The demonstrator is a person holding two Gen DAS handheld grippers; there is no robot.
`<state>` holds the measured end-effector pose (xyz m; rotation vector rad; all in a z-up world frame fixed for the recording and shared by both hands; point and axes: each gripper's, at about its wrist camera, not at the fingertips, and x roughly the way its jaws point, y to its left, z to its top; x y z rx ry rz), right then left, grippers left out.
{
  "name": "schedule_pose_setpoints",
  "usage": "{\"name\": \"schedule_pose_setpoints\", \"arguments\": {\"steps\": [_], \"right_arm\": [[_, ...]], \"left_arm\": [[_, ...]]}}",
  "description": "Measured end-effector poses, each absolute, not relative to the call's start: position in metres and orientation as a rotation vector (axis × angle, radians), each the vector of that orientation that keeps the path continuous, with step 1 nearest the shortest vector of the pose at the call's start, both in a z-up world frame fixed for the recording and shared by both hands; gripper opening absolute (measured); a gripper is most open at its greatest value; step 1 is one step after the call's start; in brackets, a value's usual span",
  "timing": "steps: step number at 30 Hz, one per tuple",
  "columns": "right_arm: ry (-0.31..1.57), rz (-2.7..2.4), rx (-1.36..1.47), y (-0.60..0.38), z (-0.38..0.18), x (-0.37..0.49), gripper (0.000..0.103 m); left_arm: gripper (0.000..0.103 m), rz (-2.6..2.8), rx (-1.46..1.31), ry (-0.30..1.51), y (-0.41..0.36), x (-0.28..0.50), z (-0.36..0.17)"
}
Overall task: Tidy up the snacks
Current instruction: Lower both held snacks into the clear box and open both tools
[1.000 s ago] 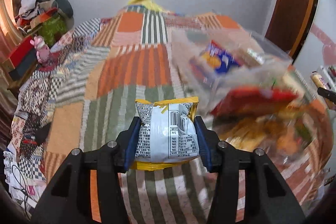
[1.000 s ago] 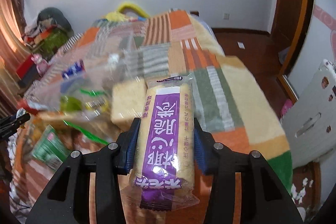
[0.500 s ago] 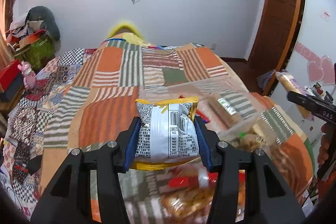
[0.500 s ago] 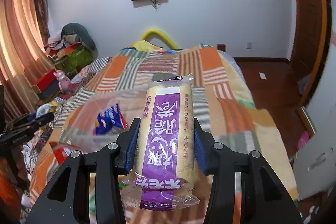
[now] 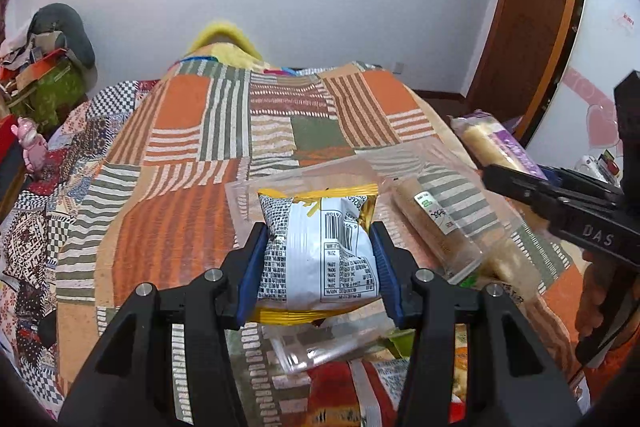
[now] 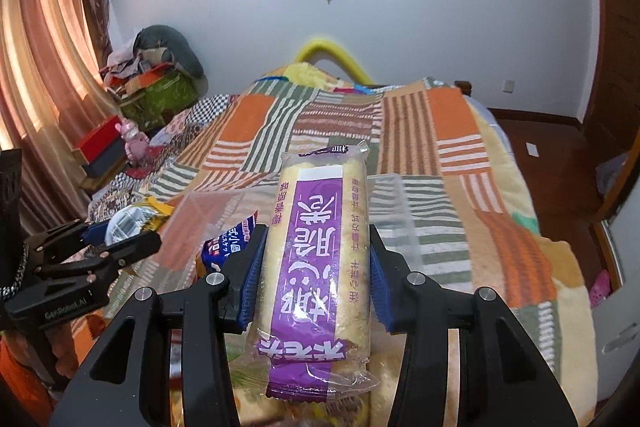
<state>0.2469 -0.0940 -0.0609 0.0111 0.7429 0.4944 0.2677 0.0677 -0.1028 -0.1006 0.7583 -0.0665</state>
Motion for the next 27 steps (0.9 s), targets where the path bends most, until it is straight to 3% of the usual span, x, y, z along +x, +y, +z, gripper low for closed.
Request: {"name": "schedule_pose_setpoints", "arguments": {"steps": [16, 27], "right_arm": [[0.912, 0.546, -0.056, -0.066, -0.099, 0.271, 0.043], [0.867, 0.551, -0.054, -0.076, -0.078, 0.257, 0.046]], "left_arm": [[0.052, -0.082, -0.078, 0.852, 0.069, 0.291, -0.126], [0.060, -0.064, -0.093, 0.807, 0.072, 0.268, -0.103]]}}
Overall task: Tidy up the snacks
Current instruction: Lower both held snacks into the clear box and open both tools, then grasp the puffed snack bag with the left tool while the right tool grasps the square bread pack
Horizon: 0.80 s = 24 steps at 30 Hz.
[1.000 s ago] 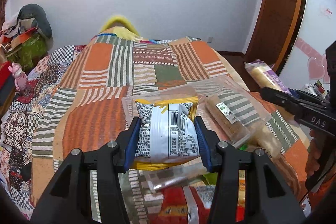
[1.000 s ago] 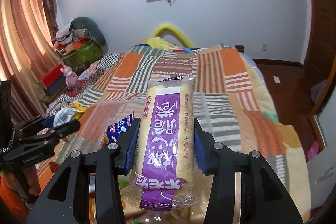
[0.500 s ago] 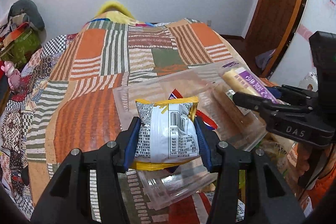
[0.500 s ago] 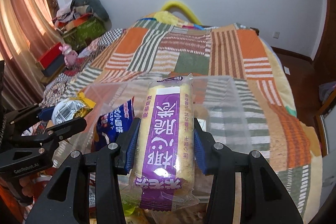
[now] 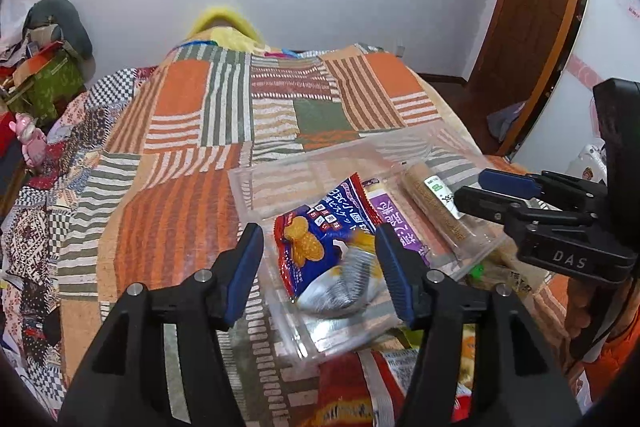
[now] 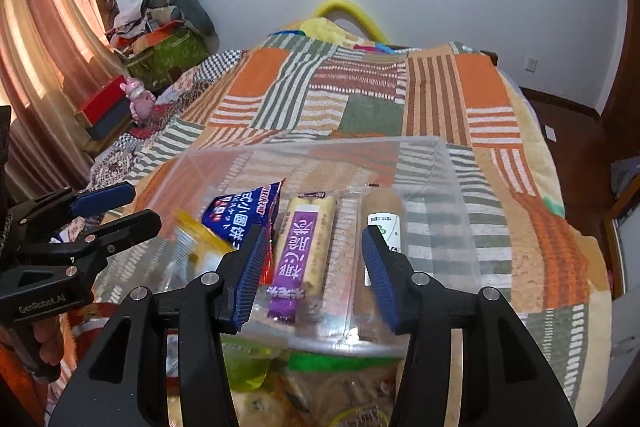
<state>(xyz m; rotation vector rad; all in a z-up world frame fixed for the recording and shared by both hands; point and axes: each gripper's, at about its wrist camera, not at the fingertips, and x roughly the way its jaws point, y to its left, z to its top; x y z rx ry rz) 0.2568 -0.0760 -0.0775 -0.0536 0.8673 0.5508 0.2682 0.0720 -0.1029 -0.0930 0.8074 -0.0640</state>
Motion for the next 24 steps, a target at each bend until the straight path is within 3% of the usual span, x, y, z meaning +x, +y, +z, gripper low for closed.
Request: {"name": "schedule_pose_setpoints", "arguments": {"steps": [13, 18, 24], "right_arm": [[0.774, 0.516, -0.049, -0.116, -0.044, 0.205, 0.051], [0.765, 0.481, -0.046, -0.133, -0.042, 0.185, 0.054], [0.790, 0.435, -0.043, -0.150, -0.055, 0.168, 0.057]], "left_arm": [[0.071, -0.015, -0.073, 0.745, 0.092, 0.186, -0.071], [0.081, 0.014, -0.082, 0.763, 0.103, 0.155, -0.082], [0.082, 0.001, -0.101, 0.835, 0.102, 0.138, -0.111]]}}
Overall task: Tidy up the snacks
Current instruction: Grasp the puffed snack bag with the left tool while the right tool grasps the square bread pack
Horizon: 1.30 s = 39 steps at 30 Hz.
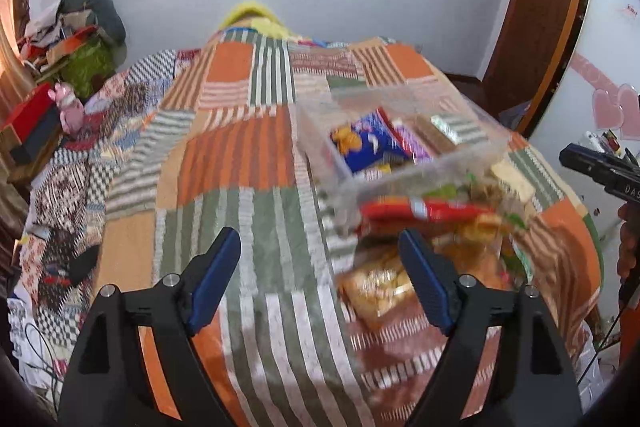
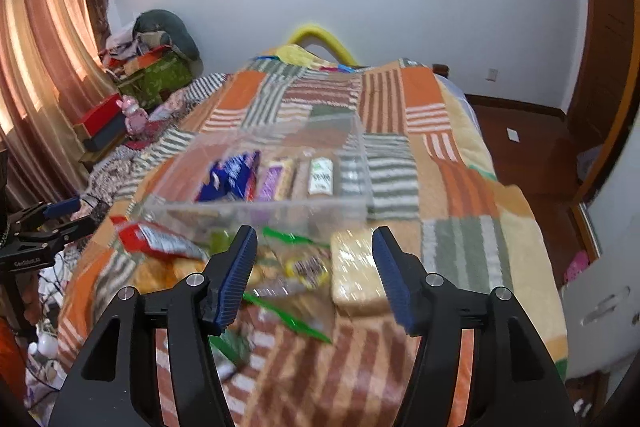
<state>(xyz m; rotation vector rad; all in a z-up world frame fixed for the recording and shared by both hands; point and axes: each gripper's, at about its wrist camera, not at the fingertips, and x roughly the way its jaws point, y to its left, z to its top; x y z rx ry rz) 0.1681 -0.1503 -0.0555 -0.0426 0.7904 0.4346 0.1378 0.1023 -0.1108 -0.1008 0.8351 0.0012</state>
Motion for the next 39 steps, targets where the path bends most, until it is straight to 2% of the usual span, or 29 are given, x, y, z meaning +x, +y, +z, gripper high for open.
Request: {"name": "schedule_pose_setpoints", "arguments": {"steps": [4, 24, 33, 35, 37, 39], "right_arm": [[0.822, 0.398, -0.042, -0.160, -0.070, 0.164, 0.061], [0.950, 0.374, -0.031, -0.167, -0.121, 0.194, 0.062], [0.988, 0.372, -0.024, -0.174, -0.137, 0.203, 0.061], [0.991, 0.375, -0.027, -0.174, -0.138, 0.203, 0.058], [0.980, 0.373, -0.029, -0.172, -0.137, 0.200, 0.056], [0.972, 0.372, -0.029, -0.173, -0.135, 0.198, 0.056]], "left_arm": [[0.082, -0.026, -0.098, 0.884, 0.090, 0.137, -0.131], [0.101, -0.061, -0.214, 0.998, 0.049, 0.176, -0.192], [0.102, -0.070, -0.255, 1.015, 0.049, 0.188, -0.205], [0.100, -0.077, -0.240, 1.018, 0.047, 0.187, -0.206], [0.094, -0.084, -0.223, 1.004, 0.043, 0.183, -0.204], [0.080, -0.107, -0.208, 0.997, 0.040, 0.178, -0.201]]}}
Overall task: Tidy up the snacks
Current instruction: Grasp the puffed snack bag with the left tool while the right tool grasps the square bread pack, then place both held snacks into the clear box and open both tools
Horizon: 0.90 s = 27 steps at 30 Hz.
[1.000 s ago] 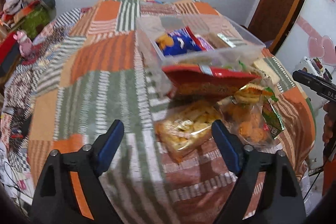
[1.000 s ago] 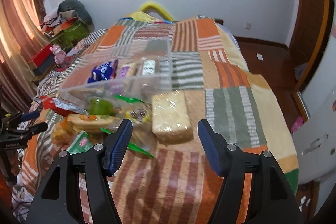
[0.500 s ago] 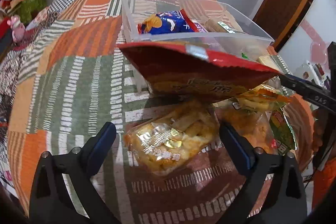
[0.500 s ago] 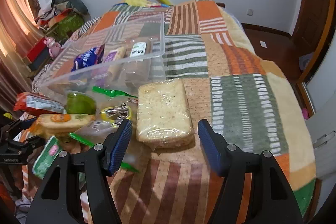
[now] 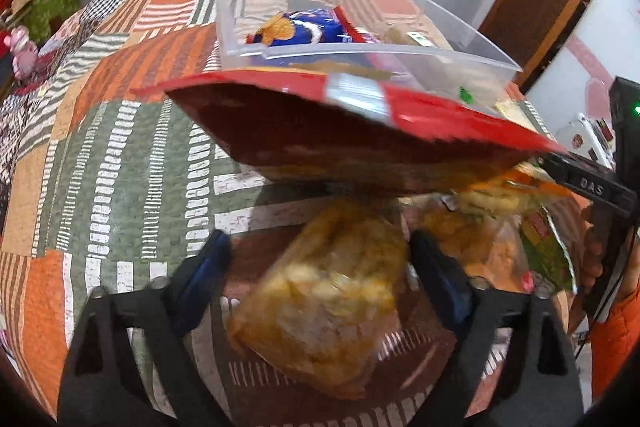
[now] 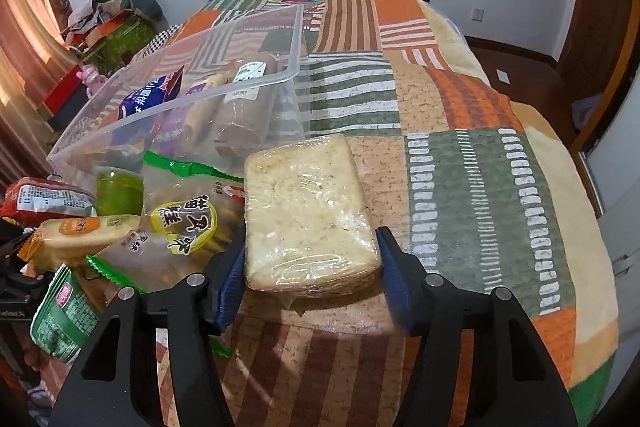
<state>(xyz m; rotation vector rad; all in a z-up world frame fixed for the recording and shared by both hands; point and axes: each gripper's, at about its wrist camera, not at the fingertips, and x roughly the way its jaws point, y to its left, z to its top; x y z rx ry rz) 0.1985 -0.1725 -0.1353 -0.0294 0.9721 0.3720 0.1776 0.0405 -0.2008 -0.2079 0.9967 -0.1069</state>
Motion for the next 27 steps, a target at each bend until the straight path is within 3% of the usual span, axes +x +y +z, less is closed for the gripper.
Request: {"name": "schedule_pose_setpoints", "arguments": {"steps": [6, 27], "right_arm": [[0.966, 0.377, -0.024, -0.177, -0.131, 0.190, 0.055], [0.843, 0.380, 0.008, -0.178, -0.087, 0.174, 0.053]], "left_arm": [[0.051, -0.121, -0.179, 0.991, 0.040, 0.166, -0.192], [0.050, 0.015, -0.171, 0.828, 0.090, 0.129, -0.130]]}}
